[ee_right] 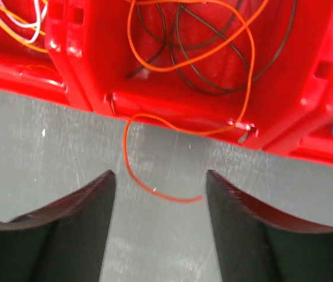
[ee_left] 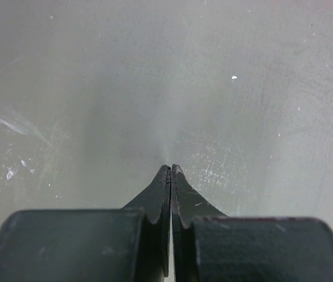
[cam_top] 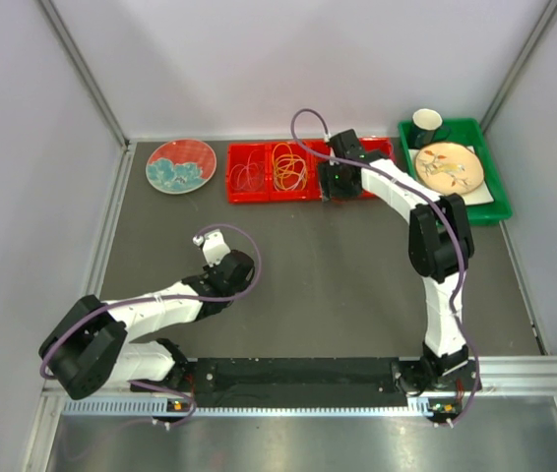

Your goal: Untangle the cables

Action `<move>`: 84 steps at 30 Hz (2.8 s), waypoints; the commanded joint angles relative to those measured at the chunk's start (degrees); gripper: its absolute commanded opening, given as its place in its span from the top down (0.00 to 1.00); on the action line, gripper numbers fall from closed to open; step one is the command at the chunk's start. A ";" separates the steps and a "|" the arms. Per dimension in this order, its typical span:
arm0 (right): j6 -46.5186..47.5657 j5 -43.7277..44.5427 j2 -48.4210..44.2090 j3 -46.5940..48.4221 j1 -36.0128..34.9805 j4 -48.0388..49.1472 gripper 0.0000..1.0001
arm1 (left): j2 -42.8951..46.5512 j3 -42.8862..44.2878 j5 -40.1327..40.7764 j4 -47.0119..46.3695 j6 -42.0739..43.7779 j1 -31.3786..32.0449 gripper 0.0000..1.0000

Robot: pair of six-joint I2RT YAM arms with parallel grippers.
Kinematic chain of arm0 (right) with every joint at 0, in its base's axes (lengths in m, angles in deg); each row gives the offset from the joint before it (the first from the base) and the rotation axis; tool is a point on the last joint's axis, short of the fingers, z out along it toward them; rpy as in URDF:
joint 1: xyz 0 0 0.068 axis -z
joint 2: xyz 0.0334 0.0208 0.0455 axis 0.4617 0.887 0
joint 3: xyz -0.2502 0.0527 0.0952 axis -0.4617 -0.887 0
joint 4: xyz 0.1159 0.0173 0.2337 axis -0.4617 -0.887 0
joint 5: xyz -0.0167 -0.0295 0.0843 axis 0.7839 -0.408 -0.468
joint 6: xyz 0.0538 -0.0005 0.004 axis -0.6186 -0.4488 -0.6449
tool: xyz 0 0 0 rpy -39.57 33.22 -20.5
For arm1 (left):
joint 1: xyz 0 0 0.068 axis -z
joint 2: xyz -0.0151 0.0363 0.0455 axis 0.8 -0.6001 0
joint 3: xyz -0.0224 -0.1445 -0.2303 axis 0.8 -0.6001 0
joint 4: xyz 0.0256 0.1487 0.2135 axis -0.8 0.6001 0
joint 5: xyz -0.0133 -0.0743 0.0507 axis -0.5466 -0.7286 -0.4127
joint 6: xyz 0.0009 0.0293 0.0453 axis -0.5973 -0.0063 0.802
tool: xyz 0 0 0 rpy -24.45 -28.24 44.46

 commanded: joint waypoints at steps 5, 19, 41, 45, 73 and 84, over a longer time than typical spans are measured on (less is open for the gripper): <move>0.65 -0.11 2.49 4.49 -0.49 -0.64 0.58 | -0.65 1.78 0.18 -1.10 0.01 -0.34 1.00; -0.92 1.99 2.49 15.30 0.12 -2.13 1.00 | -0.21 1.43 0.01 -1.28 0.01 -0.42 1.00; -6.55 3.14 12.62 32.71 3.11 -2.22 0.59 | 0.14 0.99 -0.43 -1.81 0.10 -0.86 1.00; -6.81 2.44 8.14 35.25 3.11 -3.01 0.37 | -0.21 1.08 -0.26 -1.72 -0.25 -0.86 1.00; -11.65 -14.68 -49.35 -39.86 2.41 21.50 0.22 | 5.41 3.97 3.31 4.95 4.22 -1.30 1.00; -18.06 -12.42 -61.49 -54.03 -5.76 21.86 0.24 | 0.16 6.35 25.84 -3.79 24.24 -11.66 1.00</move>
